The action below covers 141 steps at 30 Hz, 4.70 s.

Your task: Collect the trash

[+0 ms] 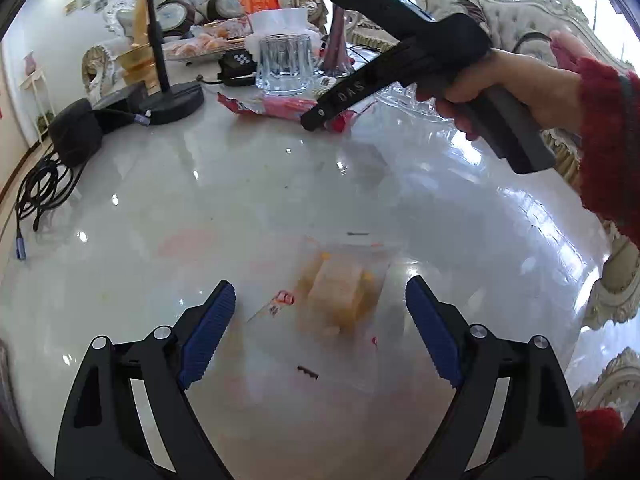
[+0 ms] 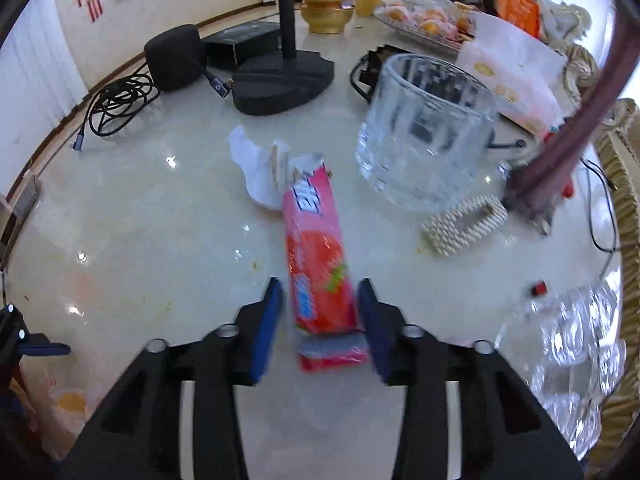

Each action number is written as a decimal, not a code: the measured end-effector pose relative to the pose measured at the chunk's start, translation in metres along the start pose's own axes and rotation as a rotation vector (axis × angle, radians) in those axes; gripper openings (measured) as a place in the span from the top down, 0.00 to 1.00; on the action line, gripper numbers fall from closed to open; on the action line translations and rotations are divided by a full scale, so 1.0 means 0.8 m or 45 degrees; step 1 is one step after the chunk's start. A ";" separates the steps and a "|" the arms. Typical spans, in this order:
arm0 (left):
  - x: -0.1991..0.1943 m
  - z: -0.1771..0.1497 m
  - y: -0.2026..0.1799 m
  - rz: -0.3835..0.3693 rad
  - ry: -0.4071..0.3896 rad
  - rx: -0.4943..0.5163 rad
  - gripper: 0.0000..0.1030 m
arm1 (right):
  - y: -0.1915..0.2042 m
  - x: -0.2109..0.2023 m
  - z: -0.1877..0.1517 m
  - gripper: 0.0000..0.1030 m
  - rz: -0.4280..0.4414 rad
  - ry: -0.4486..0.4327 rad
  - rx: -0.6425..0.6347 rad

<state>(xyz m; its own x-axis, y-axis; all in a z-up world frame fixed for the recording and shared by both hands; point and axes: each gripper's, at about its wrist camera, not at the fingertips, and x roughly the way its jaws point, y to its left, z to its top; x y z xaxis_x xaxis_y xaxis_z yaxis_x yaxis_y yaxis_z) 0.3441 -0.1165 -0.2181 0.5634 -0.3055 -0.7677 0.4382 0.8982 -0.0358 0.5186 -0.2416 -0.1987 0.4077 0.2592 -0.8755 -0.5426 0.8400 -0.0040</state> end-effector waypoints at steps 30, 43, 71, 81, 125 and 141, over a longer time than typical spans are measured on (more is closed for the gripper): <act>-0.103 -0.001 0.015 -0.125 -0.053 -0.079 0.65 | 0.047 -0.150 -0.112 0.82 0.023 -0.270 0.384; -0.133 -0.252 -0.021 -0.143 0.253 -0.259 0.65 | 0.279 -0.197 -0.326 0.82 0.036 -0.089 0.535; 0.027 -0.398 -0.057 -0.109 0.702 -0.267 0.48 | 0.331 0.055 -0.499 0.80 0.091 0.677 0.930; 0.005 -0.390 -0.022 -0.056 0.630 -0.438 0.29 | 0.316 0.042 -0.500 0.46 0.107 0.551 1.042; -0.489 -0.190 -0.100 0.329 -0.227 -0.312 0.12 | 0.401 -0.443 -0.388 0.09 -0.482 -0.335 0.738; -0.476 -0.196 -0.082 0.371 -0.189 -0.342 0.12 | 0.404 -0.430 -0.377 0.09 -0.496 -0.286 0.751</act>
<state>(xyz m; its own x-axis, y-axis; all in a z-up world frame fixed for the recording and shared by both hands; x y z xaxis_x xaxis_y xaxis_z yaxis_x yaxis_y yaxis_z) -0.0091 -0.0091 -0.0236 0.7402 -0.0511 -0.6705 0.0588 0.9982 -0.0112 -0.0186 -0.2031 -0.0449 0.6648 -0.0719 -0.7436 0.1307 0.9912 0.0211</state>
